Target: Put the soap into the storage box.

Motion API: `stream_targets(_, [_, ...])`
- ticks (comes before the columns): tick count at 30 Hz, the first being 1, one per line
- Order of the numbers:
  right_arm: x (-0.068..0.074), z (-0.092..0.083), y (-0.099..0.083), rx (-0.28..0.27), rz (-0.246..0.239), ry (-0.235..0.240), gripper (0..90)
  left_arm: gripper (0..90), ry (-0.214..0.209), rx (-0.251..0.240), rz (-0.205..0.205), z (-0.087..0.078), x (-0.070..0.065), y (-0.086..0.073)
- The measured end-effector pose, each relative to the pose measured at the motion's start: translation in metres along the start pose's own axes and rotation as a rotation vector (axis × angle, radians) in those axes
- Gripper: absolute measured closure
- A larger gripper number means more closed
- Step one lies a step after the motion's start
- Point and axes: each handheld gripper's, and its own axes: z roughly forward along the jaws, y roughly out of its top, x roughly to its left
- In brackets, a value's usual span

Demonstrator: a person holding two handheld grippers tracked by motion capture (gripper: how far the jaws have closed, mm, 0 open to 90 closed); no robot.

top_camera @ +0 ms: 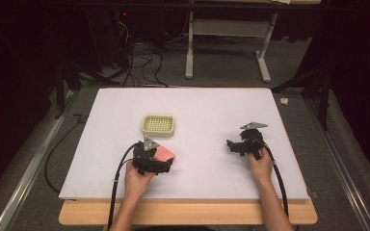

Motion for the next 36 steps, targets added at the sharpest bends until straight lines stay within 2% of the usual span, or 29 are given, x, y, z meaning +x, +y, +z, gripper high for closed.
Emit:
stream_targets(19, [0.001, 0.0, 0.0, 0.0, -0.002, -0.002, 15.0, 7.4, 0.027, 0.054, 0.016, 0.015, -0.001, -0.003])
stream_targets(26, [0.0, 0.0, 0.0, 0.0, -0.003, -0.002, 15.0, 8.0, 0.038, 0.083, 0.035, 0.02, -0.004, -0.005])
stream_targets(36, [0.001, 0.0, 0.0, 0.0, -0.002, -0.002, 15.0, 8.2, 0.029, 0.066, 0.034, 0.02, -0.003, -0.007])
